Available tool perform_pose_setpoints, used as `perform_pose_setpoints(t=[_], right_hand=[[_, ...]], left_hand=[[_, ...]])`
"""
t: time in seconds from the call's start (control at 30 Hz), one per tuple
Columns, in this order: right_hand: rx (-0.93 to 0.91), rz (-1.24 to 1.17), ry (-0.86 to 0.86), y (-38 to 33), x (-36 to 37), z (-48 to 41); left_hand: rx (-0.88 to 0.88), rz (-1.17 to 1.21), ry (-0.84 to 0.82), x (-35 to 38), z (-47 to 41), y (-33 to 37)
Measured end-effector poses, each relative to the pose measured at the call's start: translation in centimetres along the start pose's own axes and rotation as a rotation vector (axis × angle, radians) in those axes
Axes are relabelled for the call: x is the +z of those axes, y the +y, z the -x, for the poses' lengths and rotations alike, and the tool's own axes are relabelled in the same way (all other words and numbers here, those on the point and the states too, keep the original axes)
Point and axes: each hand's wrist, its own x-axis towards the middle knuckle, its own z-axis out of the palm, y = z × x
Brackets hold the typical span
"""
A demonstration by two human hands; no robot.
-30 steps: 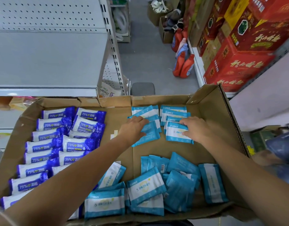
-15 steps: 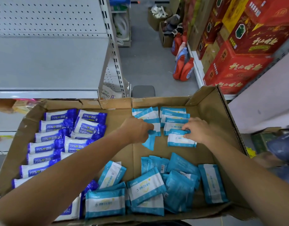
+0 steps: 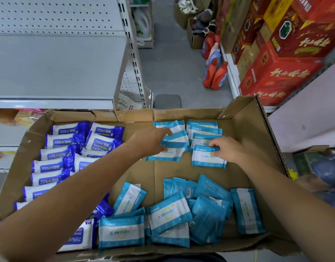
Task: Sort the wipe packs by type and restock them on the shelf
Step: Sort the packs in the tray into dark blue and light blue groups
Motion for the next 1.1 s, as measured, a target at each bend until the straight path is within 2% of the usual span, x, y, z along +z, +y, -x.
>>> perform_pose_setpoints(t=[0.17,0.37,0.5,0.6,0.67,0.7,0.77,0.83,0.9,0.97,1.03,1.1], right_hand=[[0.023,0.016,0.083,-0.3,0.5,-0.2],[0.027,0.169,0.185,-0.9,0.9,-0.1],[0.063,0.159,0.199,-1.0,0.7,0.5],[0.039,0.083,0.238,-0.9,0.4,1.4],[-0.001,-0.057,0.162,-1.2,0.3,2.5],[-0.016,-0.1,0.069,-1.5,0.4,3.1],[-0.038,-0.116,-0.185,-2.0,0.8,4.2],[-0.049,-0.083,-0.387,-2.2,1.8,5.2],[-0.039,-0.06,-0.422,-1.9,3.4,5.8],[-0.002,-0.097,-0.375,-1.8,4.4,6.3],[0.004,-0.092,-0.362,-1.8,4.6,6.4],[-0.02,-0.091,-0.382,-1.5,4.1,6.6]], left_hand=[[-0.009,0.152,0.027,2.9,-1.4,0.4],[0.012,-0.07,0.153,5.9,-2.6,0.5],[-0.006,-0.076,0.21,6.6,-2.4,0.1],[0.128,-0.024,0.336,7.1,-1.3,0.6],[0.3,0.091,0.224,7.8,-0.3,1.4],[0.384,0.088,0.131,8.5,0.3,1.7],[0.566,-0.036,0.021,10.0,1.2,2.1],[0.729,-0.165,0.039,10.9,2.0,2.2],[0.834,-0.216,0.026,11.2,3.0,2.6],[0.926,-0.239,0.069,11.8,3.8,2.9],[0.953,-0.246,0.061,12.1,4.1,3.0],[0.937,-0.305,-0.023,12.1,3.7,3.0]])
